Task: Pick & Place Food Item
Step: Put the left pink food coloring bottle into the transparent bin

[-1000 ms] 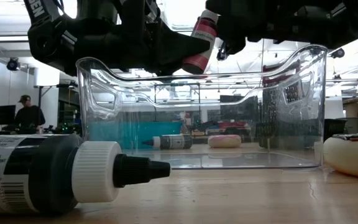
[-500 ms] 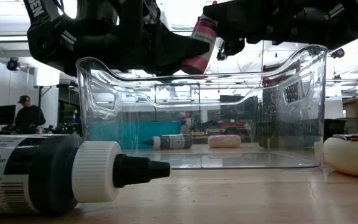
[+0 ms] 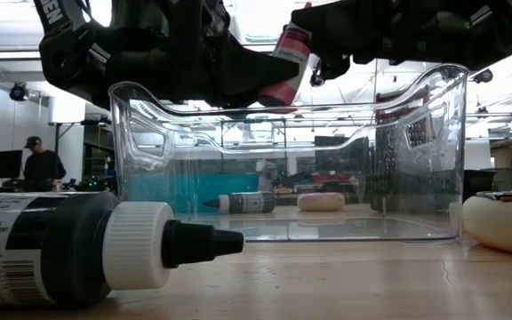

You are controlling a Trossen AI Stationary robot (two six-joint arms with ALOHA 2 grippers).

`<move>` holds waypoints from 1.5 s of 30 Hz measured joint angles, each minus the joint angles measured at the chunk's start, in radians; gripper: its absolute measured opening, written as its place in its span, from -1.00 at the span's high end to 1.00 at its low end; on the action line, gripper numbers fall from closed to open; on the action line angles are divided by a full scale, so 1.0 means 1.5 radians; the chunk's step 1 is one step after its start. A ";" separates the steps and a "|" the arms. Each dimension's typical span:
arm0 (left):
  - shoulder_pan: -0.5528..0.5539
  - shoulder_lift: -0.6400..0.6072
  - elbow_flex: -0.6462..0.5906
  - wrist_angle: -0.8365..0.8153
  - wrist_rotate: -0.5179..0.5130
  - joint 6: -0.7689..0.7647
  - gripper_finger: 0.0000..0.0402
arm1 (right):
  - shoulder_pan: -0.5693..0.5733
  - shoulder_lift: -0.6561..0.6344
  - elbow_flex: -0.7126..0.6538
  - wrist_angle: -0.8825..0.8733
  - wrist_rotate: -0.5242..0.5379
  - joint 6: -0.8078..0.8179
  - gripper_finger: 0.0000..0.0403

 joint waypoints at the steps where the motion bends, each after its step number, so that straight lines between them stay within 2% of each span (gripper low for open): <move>1: 0.000 0.000 0.000 -0.002 0.000 0.000 0.44 | 0.000 0.000 0.000 0.000 0.000 0.000 0.47; 14: 0.000 -0.001 0.000 -0.011 0.021 -0.005 0.27 | 0.005 0.000 0.000 -0.015 -0.009 -0.016 0.47; 37: -0.001 -0.001 0.000 -0.059 0.020 -0.046 0.25 | 0.010 -0.002 0.000 -0.080 0.003 0.021 0.47; 41: -0.001 -0.001 0.000 -0.059 0.038 -0.055 0.25 | 0.010 -0.001 0.000 -0.082 0.003 0.022 0.47; 45: -0.001 -0.001 0.001 -0.058 0.048 -0.088 0.17 | 0.011 -0.002 0.000 -0.089 -0.005 0.027 0.47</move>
